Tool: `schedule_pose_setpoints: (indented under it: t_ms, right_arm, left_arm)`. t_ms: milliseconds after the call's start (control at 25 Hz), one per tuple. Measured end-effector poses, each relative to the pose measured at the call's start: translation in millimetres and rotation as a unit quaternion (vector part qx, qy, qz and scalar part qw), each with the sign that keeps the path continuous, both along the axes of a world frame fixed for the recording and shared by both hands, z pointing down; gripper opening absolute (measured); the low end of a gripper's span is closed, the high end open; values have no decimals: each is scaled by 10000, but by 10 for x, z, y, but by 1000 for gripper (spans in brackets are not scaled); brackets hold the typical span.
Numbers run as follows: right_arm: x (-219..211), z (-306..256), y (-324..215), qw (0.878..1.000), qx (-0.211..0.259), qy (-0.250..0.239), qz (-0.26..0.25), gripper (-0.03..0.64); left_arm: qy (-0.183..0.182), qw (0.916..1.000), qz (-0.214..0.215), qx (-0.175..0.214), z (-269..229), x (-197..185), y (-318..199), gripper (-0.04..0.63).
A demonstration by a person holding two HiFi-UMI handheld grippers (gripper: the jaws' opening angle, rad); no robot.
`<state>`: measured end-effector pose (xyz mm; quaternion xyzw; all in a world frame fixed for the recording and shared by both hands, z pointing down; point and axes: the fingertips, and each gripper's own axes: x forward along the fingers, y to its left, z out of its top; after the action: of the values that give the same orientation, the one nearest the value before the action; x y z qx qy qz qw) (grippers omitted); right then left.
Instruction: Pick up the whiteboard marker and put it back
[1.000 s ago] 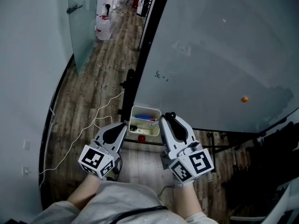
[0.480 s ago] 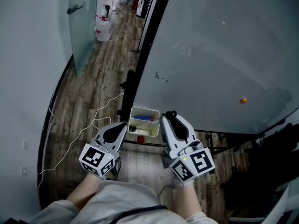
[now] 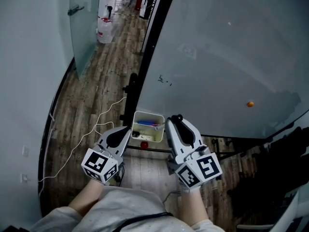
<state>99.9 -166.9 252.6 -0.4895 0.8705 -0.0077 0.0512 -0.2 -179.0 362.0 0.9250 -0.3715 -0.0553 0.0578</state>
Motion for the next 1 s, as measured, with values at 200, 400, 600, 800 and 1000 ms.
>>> schedule_pose_setpoints:
  t_ms: [200, 400, 600, 800, 1000]
  right_arm:
    - [2, 11, -4, 10000, -28, -4, 19, 75]
    - [-9, 62, -27, 10000, -75, -18, 27, 75]
    - [-21, 101, -32, 9999, -115, -18, 45, 75]
    - [-18, 183, -41, 9997, -206, -2, 103, 75]
    - [-1, 341, -70, 9992, -352, -9, 197, 75]
  left_arm:
    - [-15, 10000, -1, -17, -2, -11, -5, 12]
    - [-26, 10000, 12, -51, 32, -24, -26, 12]
    - [-26, 10000, 29, -73, 53, -39, -29, 12]
    - [-42, 9999, 48, -135, 75, -56, -18, 12]
    - [-69, 9997, 74, -238, 152, -64, -26, 12]
